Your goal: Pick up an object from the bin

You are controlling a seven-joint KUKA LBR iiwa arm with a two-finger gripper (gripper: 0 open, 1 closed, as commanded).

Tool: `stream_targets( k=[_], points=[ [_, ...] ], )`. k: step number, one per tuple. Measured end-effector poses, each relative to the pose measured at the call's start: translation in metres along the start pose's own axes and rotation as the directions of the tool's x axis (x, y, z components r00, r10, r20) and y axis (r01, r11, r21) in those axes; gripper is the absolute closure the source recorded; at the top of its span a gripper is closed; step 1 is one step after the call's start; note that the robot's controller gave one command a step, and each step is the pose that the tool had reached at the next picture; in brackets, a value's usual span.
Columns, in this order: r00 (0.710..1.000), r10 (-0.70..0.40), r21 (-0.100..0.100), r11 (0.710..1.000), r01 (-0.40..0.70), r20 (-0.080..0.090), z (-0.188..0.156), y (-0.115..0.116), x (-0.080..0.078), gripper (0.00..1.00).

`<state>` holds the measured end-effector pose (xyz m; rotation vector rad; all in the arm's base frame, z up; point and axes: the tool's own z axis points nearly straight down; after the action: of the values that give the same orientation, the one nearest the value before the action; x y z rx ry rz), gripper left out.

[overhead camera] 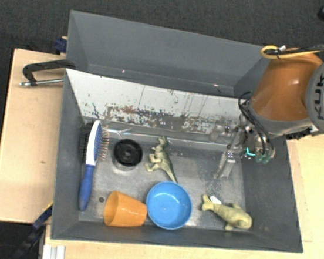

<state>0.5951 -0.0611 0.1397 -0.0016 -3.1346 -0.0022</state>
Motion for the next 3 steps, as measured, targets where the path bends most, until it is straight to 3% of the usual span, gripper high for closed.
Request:
stream_targets(
  k=[1, 2, 3],
  points=[
    [0.904, -0.427, 0.000, 0.904, 0.427, 0.004, 0.025, 0.071, 0.044, 0.00],
    [0.757, -0.654, 0.001, 0.757, 0.654, 0.003, 0.057, 0.098, 0.076, 0.00],
    [0.758, -0.652, 0.005, 0.758, 0.652, 0.007, 0.056, 0.097, 0.074, 1.00]
  ],
)
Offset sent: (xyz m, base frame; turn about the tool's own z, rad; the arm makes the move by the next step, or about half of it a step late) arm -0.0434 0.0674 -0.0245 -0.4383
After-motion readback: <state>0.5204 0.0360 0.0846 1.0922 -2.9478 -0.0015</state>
